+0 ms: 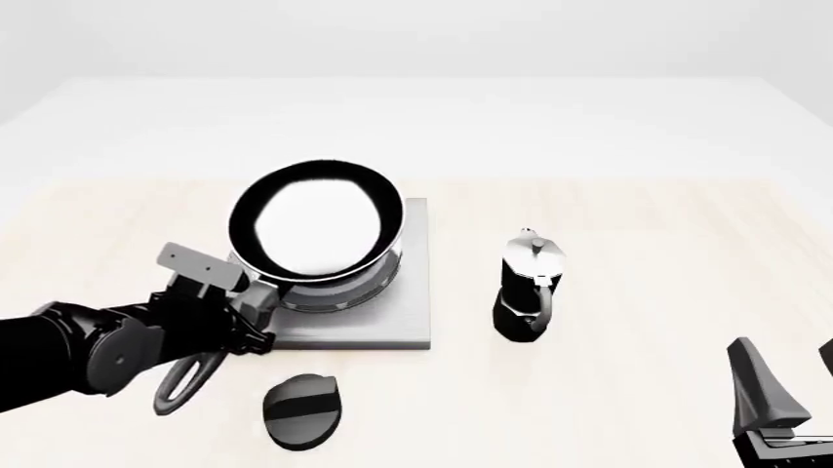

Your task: Turn on the stove and put the frying pan on it.

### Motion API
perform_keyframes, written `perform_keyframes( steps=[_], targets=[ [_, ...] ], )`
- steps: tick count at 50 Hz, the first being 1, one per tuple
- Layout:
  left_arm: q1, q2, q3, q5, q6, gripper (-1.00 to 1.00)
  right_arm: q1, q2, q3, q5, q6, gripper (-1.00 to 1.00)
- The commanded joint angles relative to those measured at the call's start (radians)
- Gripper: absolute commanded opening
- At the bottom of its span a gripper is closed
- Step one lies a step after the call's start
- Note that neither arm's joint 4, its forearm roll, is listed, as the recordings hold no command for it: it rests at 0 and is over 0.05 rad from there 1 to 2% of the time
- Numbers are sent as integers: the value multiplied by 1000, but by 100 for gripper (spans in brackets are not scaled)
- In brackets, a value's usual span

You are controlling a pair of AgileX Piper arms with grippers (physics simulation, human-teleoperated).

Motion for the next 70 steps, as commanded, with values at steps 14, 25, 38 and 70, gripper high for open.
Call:
perform_keyframes(
  steps=[14, 25, 38, 70],
  targets=[
    [0, 33, -13, -41, 16, -100, 0, 0, 0, 0, 0, 100],
    [2, 68, -11, -67, 14, -100, 0, 0, 0, 0, 0, 100],
    [6, 91, -7, -83, 16, -100, 0, 0, 0, 0, 0, 100],
    [4, 91, 4, -86, 23, 100, 0, 0, 0, 0, 0, 100]
  ],
)
